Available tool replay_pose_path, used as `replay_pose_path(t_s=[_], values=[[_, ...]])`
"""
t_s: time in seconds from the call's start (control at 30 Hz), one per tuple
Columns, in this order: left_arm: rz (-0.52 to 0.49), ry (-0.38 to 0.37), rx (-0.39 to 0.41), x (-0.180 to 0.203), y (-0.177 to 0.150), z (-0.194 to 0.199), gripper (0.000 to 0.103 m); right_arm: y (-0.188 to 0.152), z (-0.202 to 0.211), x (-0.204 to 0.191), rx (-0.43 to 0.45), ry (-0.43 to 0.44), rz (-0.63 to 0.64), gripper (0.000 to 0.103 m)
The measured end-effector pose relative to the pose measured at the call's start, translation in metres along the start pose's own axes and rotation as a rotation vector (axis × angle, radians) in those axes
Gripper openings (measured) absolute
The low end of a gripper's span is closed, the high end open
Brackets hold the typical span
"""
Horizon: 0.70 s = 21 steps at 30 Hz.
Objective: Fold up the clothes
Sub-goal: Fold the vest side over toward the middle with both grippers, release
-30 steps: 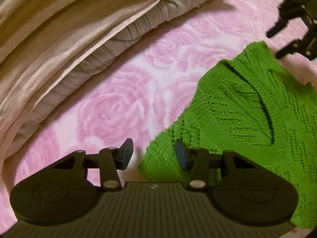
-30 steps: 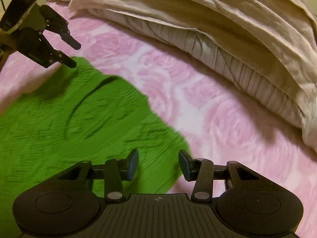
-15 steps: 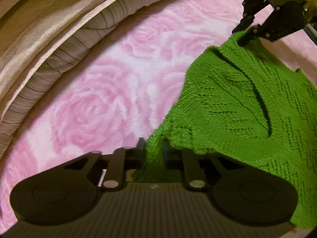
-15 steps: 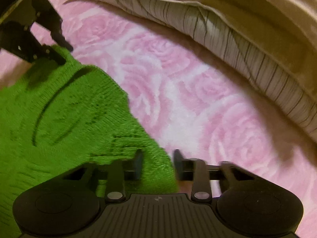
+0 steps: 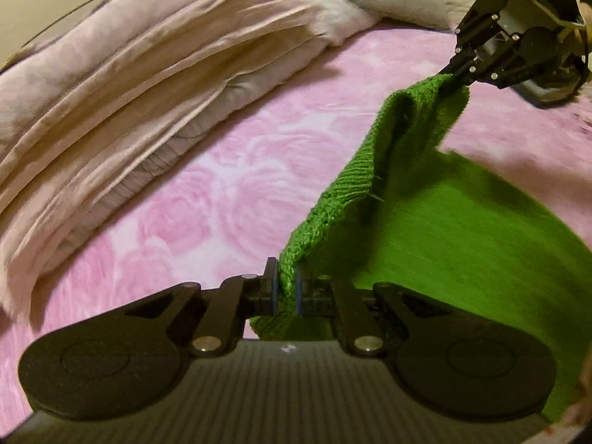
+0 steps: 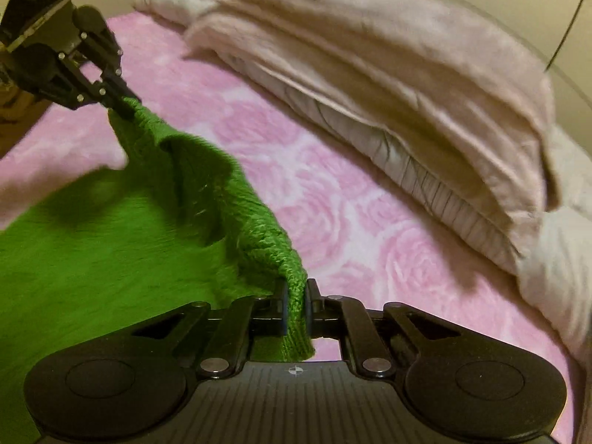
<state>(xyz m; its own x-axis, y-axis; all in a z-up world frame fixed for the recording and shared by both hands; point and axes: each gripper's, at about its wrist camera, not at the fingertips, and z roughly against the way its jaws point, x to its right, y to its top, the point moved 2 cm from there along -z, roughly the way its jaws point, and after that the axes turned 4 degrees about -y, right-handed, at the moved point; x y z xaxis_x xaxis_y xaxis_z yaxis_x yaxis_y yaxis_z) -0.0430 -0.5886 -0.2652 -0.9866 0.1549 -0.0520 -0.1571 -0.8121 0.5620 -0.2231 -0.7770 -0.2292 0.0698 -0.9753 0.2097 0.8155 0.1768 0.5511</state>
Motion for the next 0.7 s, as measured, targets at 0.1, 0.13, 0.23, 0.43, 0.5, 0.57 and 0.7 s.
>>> replay_pose_path(t_s=[0.1,0.13,0.23,0.43,0.5,0.57,0.7], values=[[-0.043,0.003,-0.005,0.055,-0.028,0.032,0.005,-0.035,0.044,-0.062,0.013,-0.036,0.065,0.004],[-0.054,-0.004,-0.009,0.073,-0.037,0.04,0.005,-0.049,0.058,-0.086,0.01,-0.044,0.094,0.004],[-0.126,-0.013,-0.038,0.127,-0.076,0.049,0.005,-0.088,0.078,-0.147,-0.01,-0.07,0.16,0.004],[-0.229,-0.014,-0.093,0.193,-0.143,0.037,0.005,-0.155,0.07,-0.226,-0.075,-0.082,0.28,0.004],[-0.236,0.007,-0.096,0.205,-0.155,0.037,0.005,-0.169,0.065,-0.24,-0.084,-0.078,0.298,0.004],[-0.251,0.034,-0.092,0.213,-0.163,0.04,0.005,-0.177,0.066,-0.249,-0.078,-0.088,0.322,0.004],[-0.272,0.069,-0.076,0.235,-0.169,0.061,0.005,-0.181,0.089,-0.256,-0.045,-0.103,0.335,0.004]])
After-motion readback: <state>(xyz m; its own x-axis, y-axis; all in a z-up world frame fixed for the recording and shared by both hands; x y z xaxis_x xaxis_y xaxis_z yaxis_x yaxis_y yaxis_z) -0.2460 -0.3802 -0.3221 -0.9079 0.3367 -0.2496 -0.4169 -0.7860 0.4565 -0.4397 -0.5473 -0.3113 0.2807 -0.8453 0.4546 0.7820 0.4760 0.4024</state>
